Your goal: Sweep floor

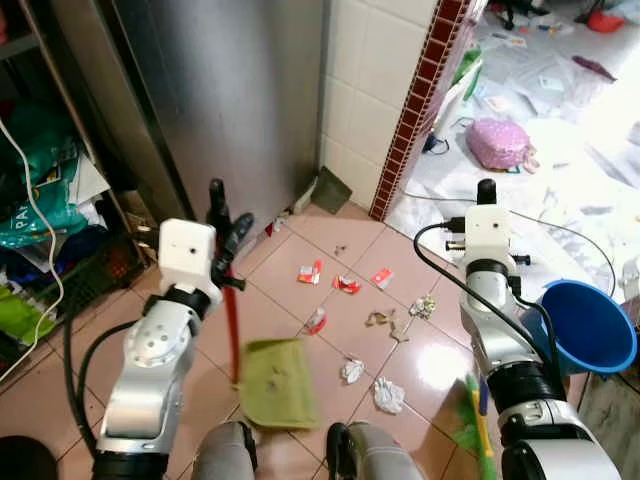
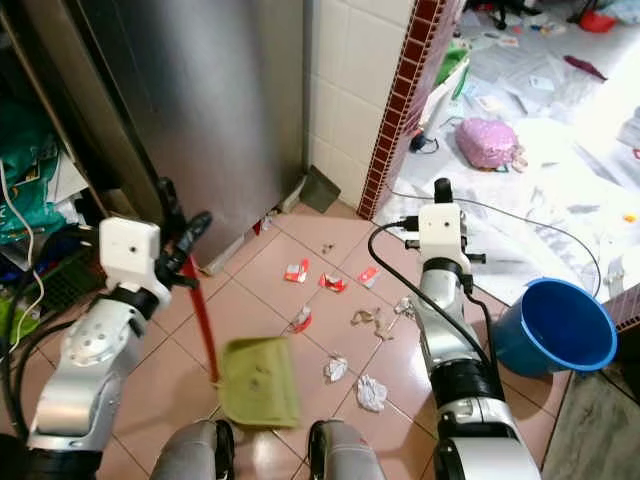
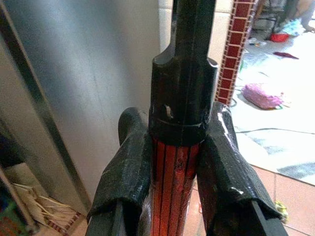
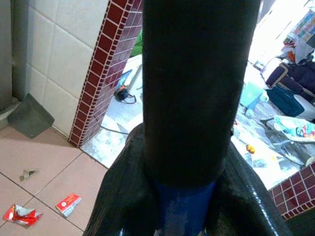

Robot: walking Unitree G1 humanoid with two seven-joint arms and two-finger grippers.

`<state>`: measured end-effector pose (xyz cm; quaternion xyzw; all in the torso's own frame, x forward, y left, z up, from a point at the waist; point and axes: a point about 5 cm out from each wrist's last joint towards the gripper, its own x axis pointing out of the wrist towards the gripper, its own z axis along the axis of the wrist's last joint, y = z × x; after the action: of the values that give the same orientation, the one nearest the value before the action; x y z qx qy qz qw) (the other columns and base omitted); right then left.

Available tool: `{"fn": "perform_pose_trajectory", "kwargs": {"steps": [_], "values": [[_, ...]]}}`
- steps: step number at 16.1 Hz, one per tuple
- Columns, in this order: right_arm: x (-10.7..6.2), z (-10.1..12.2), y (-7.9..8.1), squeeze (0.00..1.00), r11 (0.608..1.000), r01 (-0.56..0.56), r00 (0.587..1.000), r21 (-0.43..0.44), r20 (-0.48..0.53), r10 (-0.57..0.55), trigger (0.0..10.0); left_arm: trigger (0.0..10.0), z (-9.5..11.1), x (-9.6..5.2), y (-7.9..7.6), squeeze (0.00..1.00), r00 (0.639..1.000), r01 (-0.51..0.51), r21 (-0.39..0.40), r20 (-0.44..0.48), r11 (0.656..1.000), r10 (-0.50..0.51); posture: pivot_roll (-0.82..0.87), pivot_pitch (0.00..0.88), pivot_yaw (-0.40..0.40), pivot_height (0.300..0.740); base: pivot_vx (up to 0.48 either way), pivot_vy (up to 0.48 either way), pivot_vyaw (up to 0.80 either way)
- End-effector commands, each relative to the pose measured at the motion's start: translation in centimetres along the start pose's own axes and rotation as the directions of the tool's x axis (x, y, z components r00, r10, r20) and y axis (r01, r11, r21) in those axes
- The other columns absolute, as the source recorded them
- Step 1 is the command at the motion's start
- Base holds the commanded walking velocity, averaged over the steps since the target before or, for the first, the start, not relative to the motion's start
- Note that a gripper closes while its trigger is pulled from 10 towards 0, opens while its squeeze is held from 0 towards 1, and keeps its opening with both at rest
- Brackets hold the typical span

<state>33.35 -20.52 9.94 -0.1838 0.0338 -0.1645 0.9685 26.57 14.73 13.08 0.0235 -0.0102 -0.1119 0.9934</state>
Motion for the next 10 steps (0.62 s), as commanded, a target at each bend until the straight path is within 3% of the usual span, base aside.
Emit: {"fn": "perform_pose_trajectory", "kwargs": {"steps": [1,10], "values": [[0.32,0.46,-0.29,0.00,1.000,0.013,1.000,0.002,0.009,-0.013,10.0,10.0,1.06,0.38,-0.35,0.00,0.999,0.024,-0.020,0.049,1.000,-0.023,0.03,0.131,-0.058,0.740,0.000,0.251,0.00],[0.37,0.43,-0.23,0.00,1.000,0.011,1.000,0.007,0.002,-0.011,10.0,10.0,1.00,0.26,-0.83,0.00,0.998,0.051,-0.034,0.038,0.998,-0.050,0.03,0.133,-0.058,0.740,0.000,0.297,-0.09]]}}
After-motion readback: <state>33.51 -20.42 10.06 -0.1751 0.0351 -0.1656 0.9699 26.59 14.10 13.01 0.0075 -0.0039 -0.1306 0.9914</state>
